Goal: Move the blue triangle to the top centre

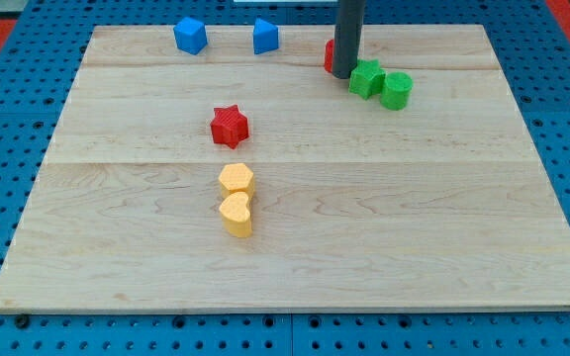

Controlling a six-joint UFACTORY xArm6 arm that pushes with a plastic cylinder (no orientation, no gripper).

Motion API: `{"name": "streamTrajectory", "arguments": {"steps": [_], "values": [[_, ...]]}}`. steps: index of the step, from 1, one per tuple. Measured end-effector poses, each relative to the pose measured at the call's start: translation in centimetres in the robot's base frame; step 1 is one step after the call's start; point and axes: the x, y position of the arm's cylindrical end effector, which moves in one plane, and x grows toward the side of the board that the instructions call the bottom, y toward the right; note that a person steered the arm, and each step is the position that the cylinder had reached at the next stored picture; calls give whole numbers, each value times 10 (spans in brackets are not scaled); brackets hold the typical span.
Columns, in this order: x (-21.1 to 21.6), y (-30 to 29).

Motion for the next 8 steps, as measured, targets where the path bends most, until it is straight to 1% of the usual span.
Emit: {"name": "streamTrajectory", "arguments": {"steps": [1, 2, 3, 4, 5, 6, 7, 8], "values": [[-5, -8], [-8, -43], [-27, -14], [-48, 29], [-38, -3], [-45, -34], [-74, -22], [-78, 29]]}}
